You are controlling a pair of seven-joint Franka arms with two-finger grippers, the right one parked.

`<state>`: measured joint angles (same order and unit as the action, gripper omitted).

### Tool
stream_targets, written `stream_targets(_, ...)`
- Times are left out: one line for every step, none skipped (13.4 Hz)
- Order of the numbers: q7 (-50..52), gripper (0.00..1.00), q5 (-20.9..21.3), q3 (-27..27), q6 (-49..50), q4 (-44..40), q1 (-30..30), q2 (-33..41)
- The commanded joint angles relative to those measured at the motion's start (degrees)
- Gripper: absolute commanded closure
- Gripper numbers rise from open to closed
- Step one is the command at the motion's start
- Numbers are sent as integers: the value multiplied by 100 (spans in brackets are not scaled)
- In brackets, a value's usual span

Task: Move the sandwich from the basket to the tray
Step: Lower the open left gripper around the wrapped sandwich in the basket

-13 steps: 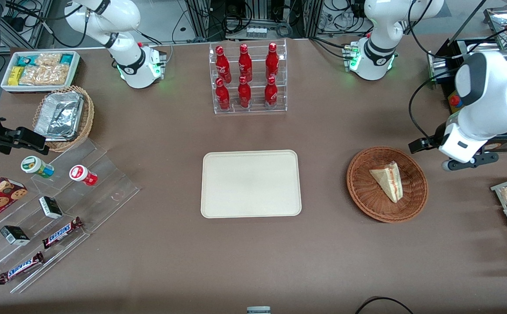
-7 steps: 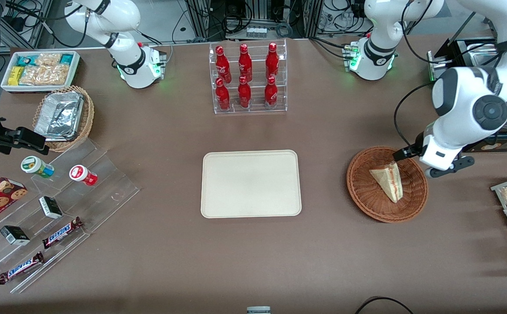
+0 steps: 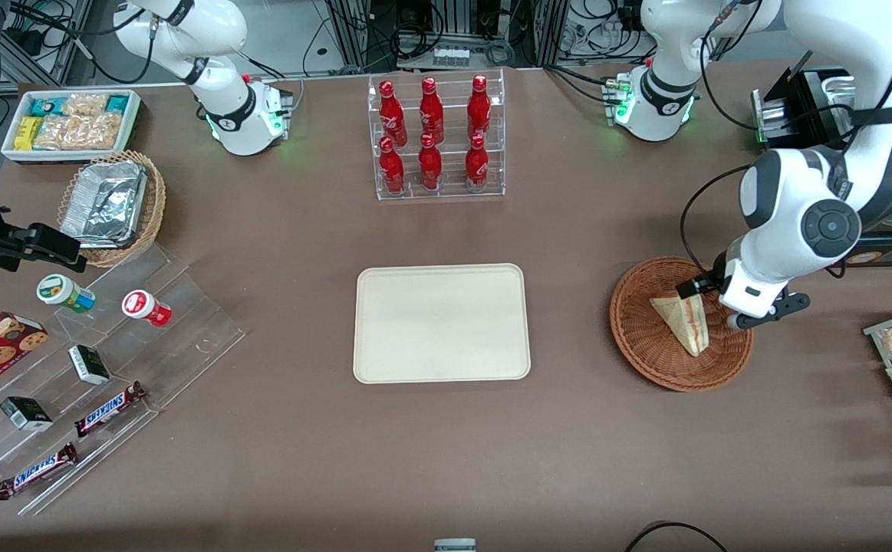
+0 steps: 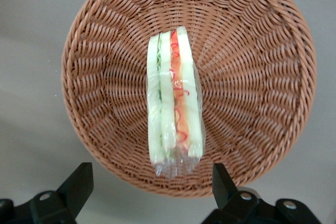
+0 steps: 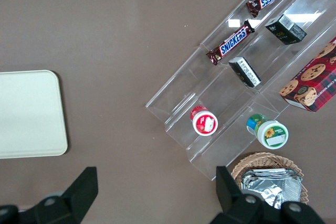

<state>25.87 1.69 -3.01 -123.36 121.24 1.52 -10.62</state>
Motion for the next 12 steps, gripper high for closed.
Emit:
stream_targets(436,0,41,11,-319,-127,112,-352)
stream_targets(445,0,42,11,-442,-119,112,-414)
stream_targets(445,0,33,11,-513,-119,112,-493)
stream_targets(454,0,33,11,-627,-119,103,-546)
stream_targets(454,0,33,19,-715,-110,103,-616)
stream_targets(454,0,41,19,-803,-110,103,-686)
stream_targets(454,0,42,19,-908,-84,94,-722)
stream_targets(472,11,42,19,-927,-75,94,-766)
stream_targets(611,32,42,19,-918,-66,77,-757)
stream_targets(726,54,42,19,-901,-66,77,-757)
stream_targets(761,69,42,19,-883,-57,77,-757)
stream_targets(771,85,42,19,-892,-22,77,-757)
